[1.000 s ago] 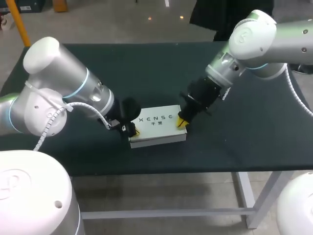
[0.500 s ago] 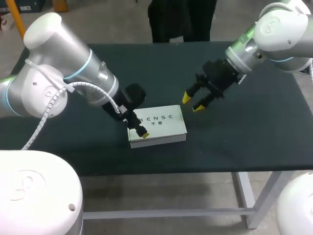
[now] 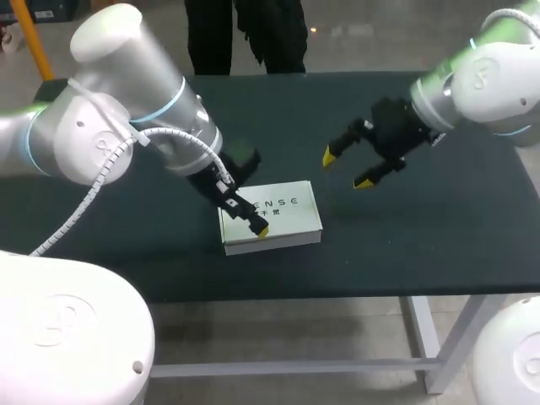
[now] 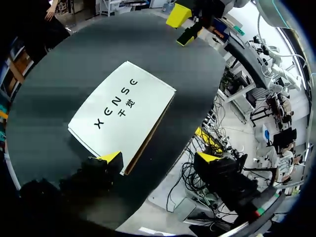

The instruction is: Assemble the packaging by folding the flat box into shape, placing the metal phone stand inside, and closing the box properly

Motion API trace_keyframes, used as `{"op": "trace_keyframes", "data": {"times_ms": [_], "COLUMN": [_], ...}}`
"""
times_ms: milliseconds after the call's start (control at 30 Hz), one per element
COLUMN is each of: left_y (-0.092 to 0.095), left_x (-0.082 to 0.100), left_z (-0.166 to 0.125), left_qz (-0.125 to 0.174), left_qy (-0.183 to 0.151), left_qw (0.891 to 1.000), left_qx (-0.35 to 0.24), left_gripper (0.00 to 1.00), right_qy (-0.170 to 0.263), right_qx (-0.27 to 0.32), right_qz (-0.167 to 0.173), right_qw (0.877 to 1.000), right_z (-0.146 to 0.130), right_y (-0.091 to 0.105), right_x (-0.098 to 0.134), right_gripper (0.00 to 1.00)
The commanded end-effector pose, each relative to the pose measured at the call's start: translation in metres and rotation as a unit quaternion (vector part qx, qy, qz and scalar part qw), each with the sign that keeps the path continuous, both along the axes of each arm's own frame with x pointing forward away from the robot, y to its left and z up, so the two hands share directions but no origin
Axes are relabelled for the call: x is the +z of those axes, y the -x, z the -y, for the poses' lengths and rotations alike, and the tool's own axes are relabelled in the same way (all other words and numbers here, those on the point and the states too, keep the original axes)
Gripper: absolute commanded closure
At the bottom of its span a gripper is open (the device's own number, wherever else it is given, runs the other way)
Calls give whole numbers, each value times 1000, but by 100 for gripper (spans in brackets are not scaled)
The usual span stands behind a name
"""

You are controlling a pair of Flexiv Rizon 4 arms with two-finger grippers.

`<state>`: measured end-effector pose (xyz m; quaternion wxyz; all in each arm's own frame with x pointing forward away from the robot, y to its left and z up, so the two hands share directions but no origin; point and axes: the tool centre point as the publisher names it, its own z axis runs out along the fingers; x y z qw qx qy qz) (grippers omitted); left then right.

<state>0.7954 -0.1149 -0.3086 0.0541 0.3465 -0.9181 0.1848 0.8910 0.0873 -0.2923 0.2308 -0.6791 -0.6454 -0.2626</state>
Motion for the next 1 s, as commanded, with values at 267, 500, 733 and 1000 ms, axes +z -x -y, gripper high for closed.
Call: {"op": "trace_keyframes", "data": {"times_ms": [267,500,733,1000], "left_y": [18,25,25,22], "left_x": [-2,-10,-21,-27], "left_z": [25,38,40,38], "left_qz": [-32,-31,-34,-41], "left_qy": [-30,-67,-82,-110], "left_qw": [992,981,973,960], "left_qx": [120,177,215,253], "left_gripper": [0,0,0,0], "right_qy": [-50,-38,-25,-14], "right_qx": [35,75,98,136], "right_qz": [142,212,256,265], "right_qw": [988,974,961,954], "right_z": [31,39,51,59], "right_y": [-15,-29,-43,-50], "right_x": [-33,-39,-37,-38], "right_gripper": [0,0,0,0]}}
